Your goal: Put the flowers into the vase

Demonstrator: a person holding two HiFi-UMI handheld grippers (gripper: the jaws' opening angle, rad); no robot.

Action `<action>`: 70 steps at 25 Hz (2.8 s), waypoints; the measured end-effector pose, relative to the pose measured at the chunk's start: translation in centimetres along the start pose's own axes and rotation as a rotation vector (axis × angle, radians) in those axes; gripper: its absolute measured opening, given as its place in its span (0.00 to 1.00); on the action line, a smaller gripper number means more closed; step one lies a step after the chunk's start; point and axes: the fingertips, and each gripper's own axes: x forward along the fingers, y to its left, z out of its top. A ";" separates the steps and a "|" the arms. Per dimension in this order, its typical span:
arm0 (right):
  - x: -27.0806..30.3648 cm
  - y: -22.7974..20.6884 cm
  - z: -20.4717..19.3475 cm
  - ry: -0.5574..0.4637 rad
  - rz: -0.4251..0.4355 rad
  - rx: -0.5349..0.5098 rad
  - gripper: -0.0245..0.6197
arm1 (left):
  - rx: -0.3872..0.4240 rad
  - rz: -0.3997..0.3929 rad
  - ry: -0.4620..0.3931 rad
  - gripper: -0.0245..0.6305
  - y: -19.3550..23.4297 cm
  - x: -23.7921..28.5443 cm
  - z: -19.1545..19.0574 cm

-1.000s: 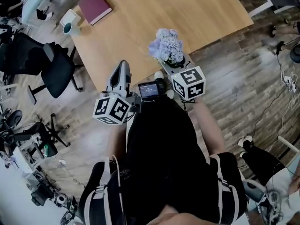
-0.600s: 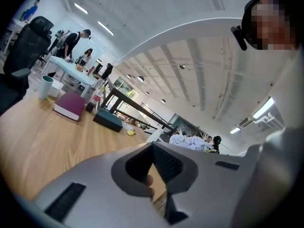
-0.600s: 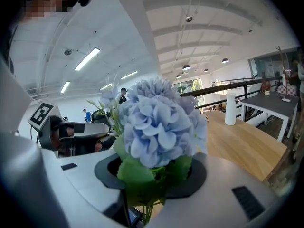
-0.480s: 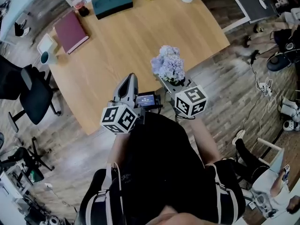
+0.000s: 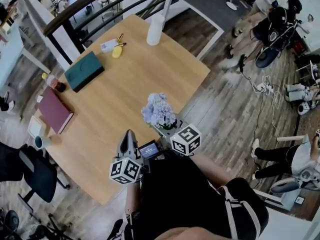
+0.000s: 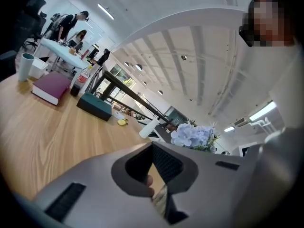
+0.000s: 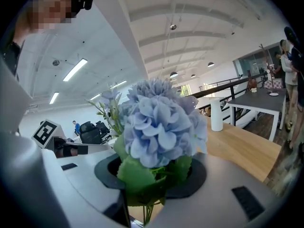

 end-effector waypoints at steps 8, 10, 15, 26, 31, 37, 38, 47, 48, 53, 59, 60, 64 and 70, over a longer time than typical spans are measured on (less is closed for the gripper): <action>-0.7 -4.8 5.7 -0.083 0.160 -0.019 0.33 | 0.024 0.108 -0.095 0.11 -5.5 3.9 0.4; -1.8 -7.5 6.4 -0.095 0.188 -0.024 0.33 | 0.054 0.129 -0.130 0.11 -7.8 5.8 -0.2; -11.0 -19.3 5.5 -0.149 0.079 0.039 0.33 | 0.079 0.081 -0.077 0.11 -16.8 13.7 -6.5; -15.2 -31.8 7.1 -0.157 0.150 0.064 0.31 | 0.097 0.189 -0.124 0.11 -25.1 21.8 -10.3; -12.7 -33.3 9.5 -0.153 0.216 0.006 0.31 | 0.134 0.242 -0.191 0.11 -24.5 23.7 -8.5; -9.9 -37.3 13.2 -0.134 0.226 -0.054 0.31 | 0.066 0.226 -0.250 0.11 -22.9 29.4 -6.4; -9.3 -38.1 14.0 -0.135 0.231 -0.057 0.31 | 0.047 0.219 -0.267 0.11 -22.7 30.6 -5.6; -4.9 -43.4 17.1 -0.100 0.279 0.011 0.31 | -0.072 0.290 -0.276 0.11 -20.4 34.8 -5.7; -4.5 -43.6 17.1 -0.093 0.295 0.017 0.31 | -0.080 0.310 -0.285 0.11 -20.2 34.6 -5.8; -1.3 -44.3 17.6 -0.064 0.396 0.027 0.31 | -0.088 0.414 -0.352 0.11 -20.0 34.3 -4.8; 0.7 -46.4 19.3 -0.046 0.523 -0.011 0.31 | -0.030 0.520 -0.396 0.11 -22.4 37.2 -4.4; 0.6 -47.1 19.5 -0.043 0.520 -0.019 0.31 | -0.031 0.521 -0.396 0.11 -22.8 37.7 -4.4; 2.1 -46.4 19.9 -0.028 0.566 -0.043 0.31 | -0.012 0.581 -0.426 0.11 -23.2 35.9 -3.2; 4.8 -45.6 24.5 -0.107 0.589 -0.117 0.31 | -0.072 0.612 -0.481 0.11 -21.5 33.9 -2.8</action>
